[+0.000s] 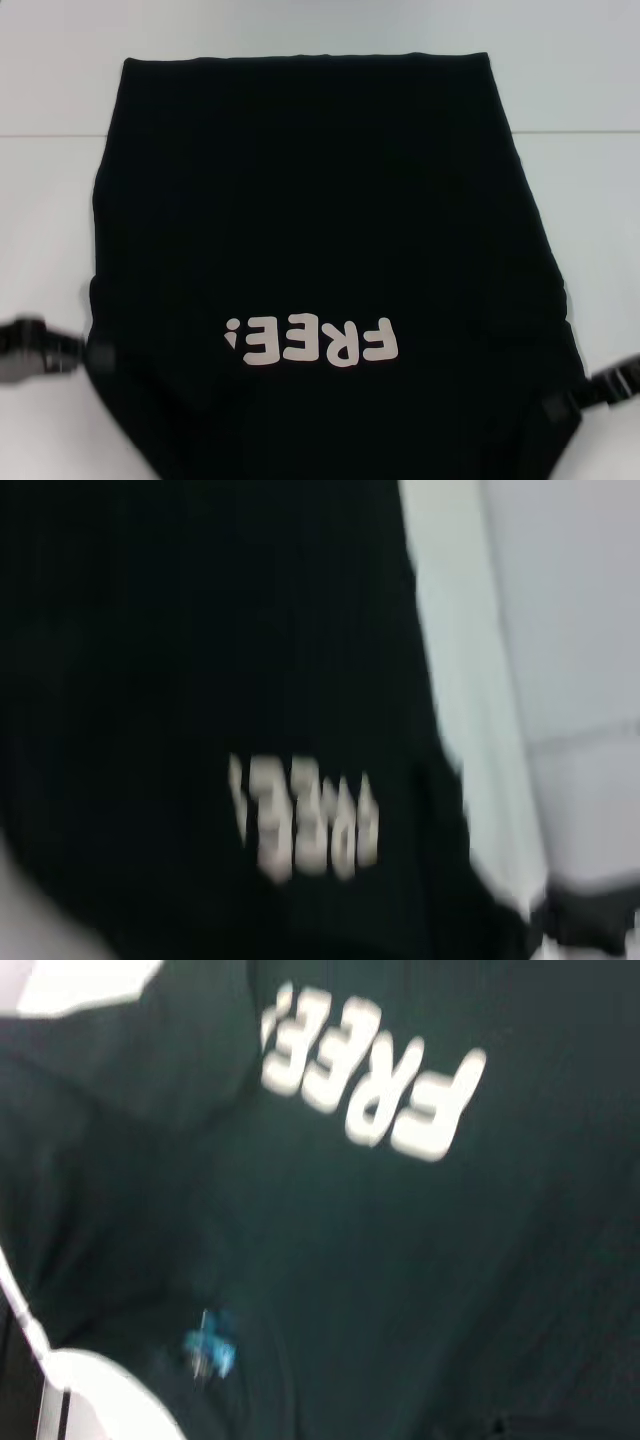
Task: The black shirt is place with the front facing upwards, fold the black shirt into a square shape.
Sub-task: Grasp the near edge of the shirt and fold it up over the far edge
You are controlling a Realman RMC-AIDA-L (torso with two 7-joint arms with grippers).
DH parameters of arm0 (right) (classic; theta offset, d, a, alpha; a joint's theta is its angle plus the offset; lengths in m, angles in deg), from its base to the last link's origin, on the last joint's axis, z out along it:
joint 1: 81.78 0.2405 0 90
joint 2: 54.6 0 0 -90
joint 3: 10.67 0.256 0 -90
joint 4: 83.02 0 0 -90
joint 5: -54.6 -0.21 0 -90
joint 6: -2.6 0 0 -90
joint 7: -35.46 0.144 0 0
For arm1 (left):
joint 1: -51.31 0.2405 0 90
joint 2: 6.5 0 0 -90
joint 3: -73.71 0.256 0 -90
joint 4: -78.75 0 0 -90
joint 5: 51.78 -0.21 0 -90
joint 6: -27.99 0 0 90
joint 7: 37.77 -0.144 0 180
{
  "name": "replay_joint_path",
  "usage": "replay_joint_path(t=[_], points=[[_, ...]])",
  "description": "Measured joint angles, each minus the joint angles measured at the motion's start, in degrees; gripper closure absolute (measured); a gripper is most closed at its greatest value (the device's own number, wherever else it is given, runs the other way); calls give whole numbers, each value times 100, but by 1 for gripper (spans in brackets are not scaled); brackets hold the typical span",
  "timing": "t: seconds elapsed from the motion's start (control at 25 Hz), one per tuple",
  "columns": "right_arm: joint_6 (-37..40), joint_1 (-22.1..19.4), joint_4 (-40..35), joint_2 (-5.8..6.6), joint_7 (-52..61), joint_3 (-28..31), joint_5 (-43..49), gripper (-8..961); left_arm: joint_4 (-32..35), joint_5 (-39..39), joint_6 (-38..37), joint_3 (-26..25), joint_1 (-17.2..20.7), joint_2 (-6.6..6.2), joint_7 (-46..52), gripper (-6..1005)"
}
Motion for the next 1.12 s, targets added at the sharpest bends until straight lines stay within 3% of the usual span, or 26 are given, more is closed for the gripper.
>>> replay_joint_path(t=[0.24,0.44,0.56,0.68,0.72,0.76,0.8,1.0,1.12], points=[[-650,25,270,185,351,591,-620,919,-390,649,1298,-752,-65,-134,23,974],[-1625,-22,421,186,612,691,-1433,919,-850,1499,2507,-833,-26,-99,-218,973],[-2439,-26,681,126,574,697,-2022,918,-1201,1939,3216,-823,-23,-39,-504,974],[-3359,-22,886,-59,407,689,-2521,918,-1474,2252,3971,-805,-73,66,-818,974],[-3669,-12,925,-159,300,682,-2683,918,-1562,2363,4222,-804,-97,113,-938,974],[-4232,16,952,-360,54,676,-2988,918,-1629,2462,4426,-803,-112,153,-1051,974],[-4232,16,952,-360,54,676,-2988,918,-1687,2600,4601,-805,-128,200,-1191,974],[-5229,126,961,-749,-502,648,-3610,918,-1829,3124,5073,-808,-242,370,-1771,973],[-5447,209,977,-834,-832,642,-3866,918,-1847,3265,5175,-809,-347,410,-1958,972]])
